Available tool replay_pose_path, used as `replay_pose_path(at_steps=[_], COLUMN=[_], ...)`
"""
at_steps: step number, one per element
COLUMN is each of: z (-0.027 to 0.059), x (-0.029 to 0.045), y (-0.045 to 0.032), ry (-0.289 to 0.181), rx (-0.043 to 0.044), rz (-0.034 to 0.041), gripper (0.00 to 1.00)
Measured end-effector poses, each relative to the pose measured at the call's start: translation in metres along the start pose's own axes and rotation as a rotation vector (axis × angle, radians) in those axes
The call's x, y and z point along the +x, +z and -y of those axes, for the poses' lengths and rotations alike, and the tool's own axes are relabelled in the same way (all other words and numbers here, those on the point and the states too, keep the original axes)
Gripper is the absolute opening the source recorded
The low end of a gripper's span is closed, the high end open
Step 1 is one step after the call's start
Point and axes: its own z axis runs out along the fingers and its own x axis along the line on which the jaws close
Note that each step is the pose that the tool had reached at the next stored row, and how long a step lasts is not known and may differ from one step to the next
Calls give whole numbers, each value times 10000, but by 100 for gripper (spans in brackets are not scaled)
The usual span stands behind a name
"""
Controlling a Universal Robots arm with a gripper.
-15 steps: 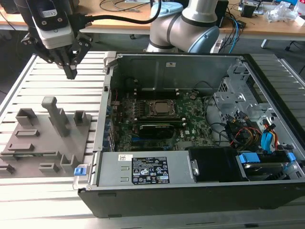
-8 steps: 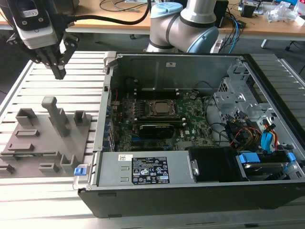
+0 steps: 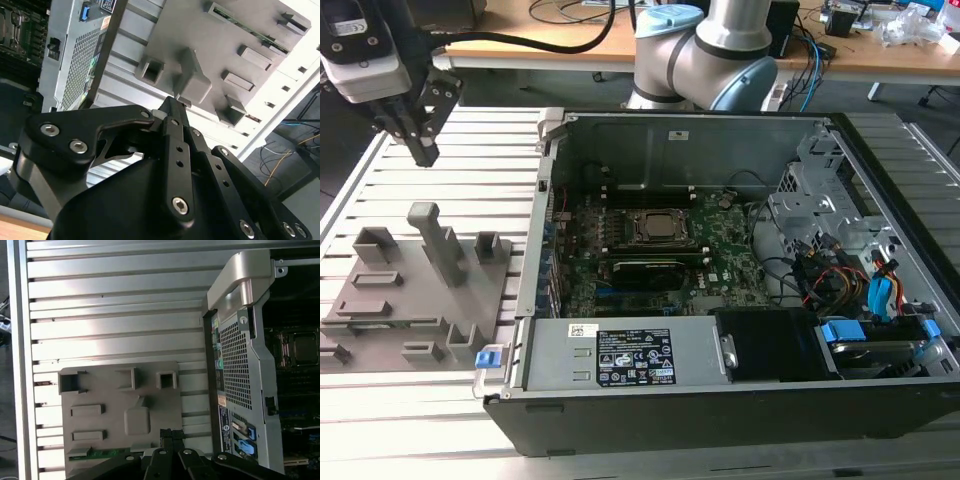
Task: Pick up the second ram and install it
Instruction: 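Reach for the second ram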
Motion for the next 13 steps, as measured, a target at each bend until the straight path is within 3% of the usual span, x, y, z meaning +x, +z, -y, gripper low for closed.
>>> replay_pose_path(at_steps=[8,13], z=[14,26], x=[182,348], y=[-1,-2], ry=[-1,-1], rx=[1,1], rz=[-1,0], gripper=[11,11])
